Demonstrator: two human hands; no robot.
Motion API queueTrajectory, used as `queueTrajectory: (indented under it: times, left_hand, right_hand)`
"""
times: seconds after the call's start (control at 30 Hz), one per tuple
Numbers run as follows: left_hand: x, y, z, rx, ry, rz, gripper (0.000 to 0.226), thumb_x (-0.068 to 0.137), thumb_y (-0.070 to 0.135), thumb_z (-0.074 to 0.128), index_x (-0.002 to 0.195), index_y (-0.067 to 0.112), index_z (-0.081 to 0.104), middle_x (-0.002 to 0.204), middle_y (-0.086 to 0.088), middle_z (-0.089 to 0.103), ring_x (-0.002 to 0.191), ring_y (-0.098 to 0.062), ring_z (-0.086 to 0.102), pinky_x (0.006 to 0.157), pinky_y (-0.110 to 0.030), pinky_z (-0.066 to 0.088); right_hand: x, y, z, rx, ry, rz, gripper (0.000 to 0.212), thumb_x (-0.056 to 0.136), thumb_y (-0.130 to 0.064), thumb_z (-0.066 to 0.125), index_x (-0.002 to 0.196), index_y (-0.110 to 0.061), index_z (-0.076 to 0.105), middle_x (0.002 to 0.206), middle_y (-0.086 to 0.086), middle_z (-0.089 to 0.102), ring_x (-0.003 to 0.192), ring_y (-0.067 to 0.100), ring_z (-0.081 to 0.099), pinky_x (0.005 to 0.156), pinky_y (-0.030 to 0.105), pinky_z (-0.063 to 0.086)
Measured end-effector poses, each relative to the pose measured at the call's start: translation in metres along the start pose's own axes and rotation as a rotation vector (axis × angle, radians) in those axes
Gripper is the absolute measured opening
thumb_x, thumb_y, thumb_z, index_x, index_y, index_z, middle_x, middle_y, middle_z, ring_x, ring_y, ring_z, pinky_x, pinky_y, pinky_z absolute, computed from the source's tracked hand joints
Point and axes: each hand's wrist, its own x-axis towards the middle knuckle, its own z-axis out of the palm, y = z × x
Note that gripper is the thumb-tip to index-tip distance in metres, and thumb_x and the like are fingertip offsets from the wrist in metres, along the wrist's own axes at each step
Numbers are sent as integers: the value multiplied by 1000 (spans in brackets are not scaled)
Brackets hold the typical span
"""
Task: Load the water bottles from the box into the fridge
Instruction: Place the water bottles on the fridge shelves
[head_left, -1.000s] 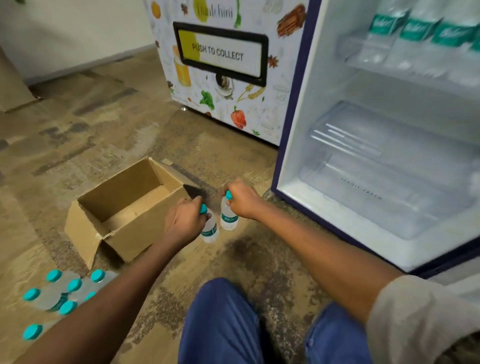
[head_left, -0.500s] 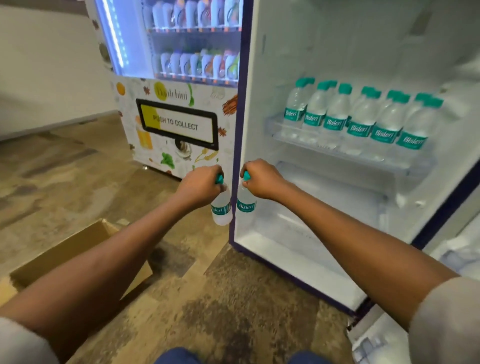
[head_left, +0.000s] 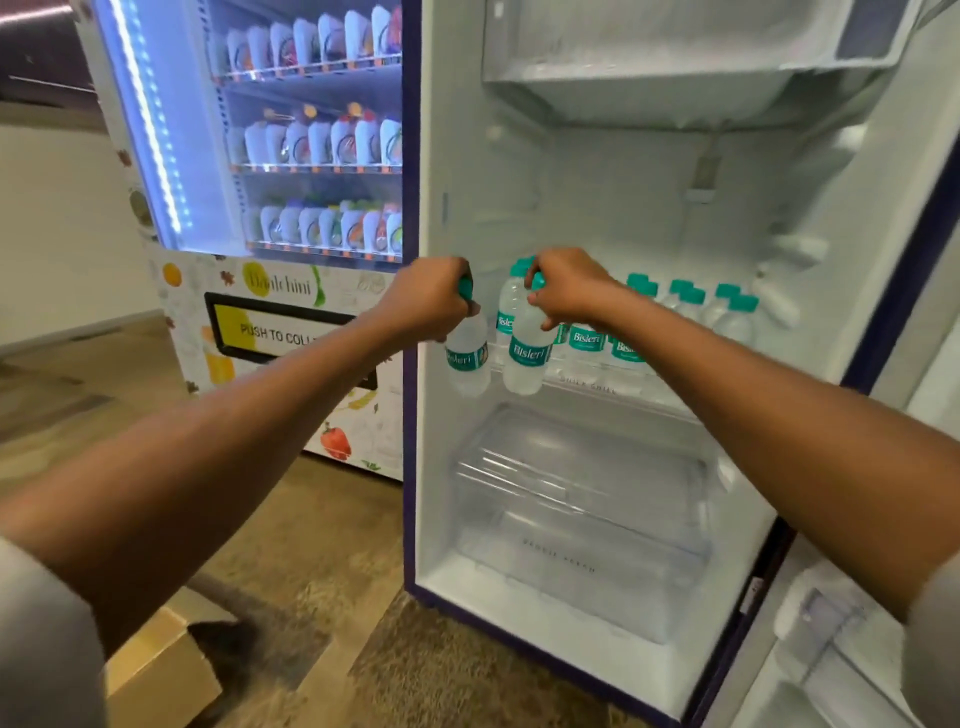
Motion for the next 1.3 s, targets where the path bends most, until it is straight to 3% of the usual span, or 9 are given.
queueTrajectory:
  times: [0.2, 0.3, 0.43, 0.63, 0.8, 0.97, 1.3]
  left_hand:
    - [53, 41, -22, 25, 83, 100, 29, 90, 24, 64, 113, 8, 55, 110, -14, 58, 83, -30, 65, 66, -41, 60]
    - [78, 56, -21, 44, 127, 124, 28, 91, 23, 63, 114, 9, 55, 109, -14, 60, 85, -29, 63, 75, -42, 58]
    - [109, 69, -10, 97, 192, 175, 27, 92, 22, 60, 113, 6, 56, 111, -15, 62, 93, -33, 60, 82, -44, 53]
    - [159, 82, 14, 73, 303, 211, 21, 93, 17, 55, 110, 5, 54, 107, -17, 59, 94, -34, 56, 78, -41, 50]
    - [199, 99, 34, 85, 270, 223, 24, 94, 20, 55, 115, 7, 52, 111, -17, 58, 98, -35, 58, 83, -46, 53]
    - [229, 117, 60, 99, 240, 273, 23, 96, 21, 53, 115, 9, 51, 110, -16, 57, 96, -32, 57, 83, -46, 54]
    - [258, 125, 134, 164, 109, 266, 27, 96, 24, 54, 120, 11, 49, 105, -10, 56, 85, -21, 54, 75, -31, 50]
  right_hand:
    - [23, 22, -63, -7, 152, 15, 28, 85, -3, 67, 113, -1, 64, 114, 17, 64, 96, 29, 65, 82, 41, 56]
    - [34, 32, -84, 15, 242, 31, 23, 85, 1, 64, 108, 6, 64, 110, 23, 63, 92, 30, 63, 76, 40, 58]
    - [54, 46, -100, -50, 326, 57, 24, 83, -1, 68, 106, 5, 65, 108, 22, 66, 96, 36, 64, 82, 47, 56]
    - [85, 72, -115, -126, 329, 134, 38, 82, -1, 71, 118, 3, 59, 119, 23, 60, 105, 39, 61, 86, 46, 55]
    - [106, 102, -116, -274, 315, 203, 49, 76, -5, 77, 121, 1, 60, 122, 21, 60, 109, 36, 59, 89, 41, 53]
    - [124, 136, -114, -299, 290, 285, 41, 82, -1, 70, 121, 0, 60, 123, 20, 59, 110, 37, 59, 90, 43, 53]
    - [153, 170, -90, -396, 185, 307, 29, 90, -5, 59, 119, -1, 60, 120, 16, 61, 107, 32, 59, 90, 37, 52]
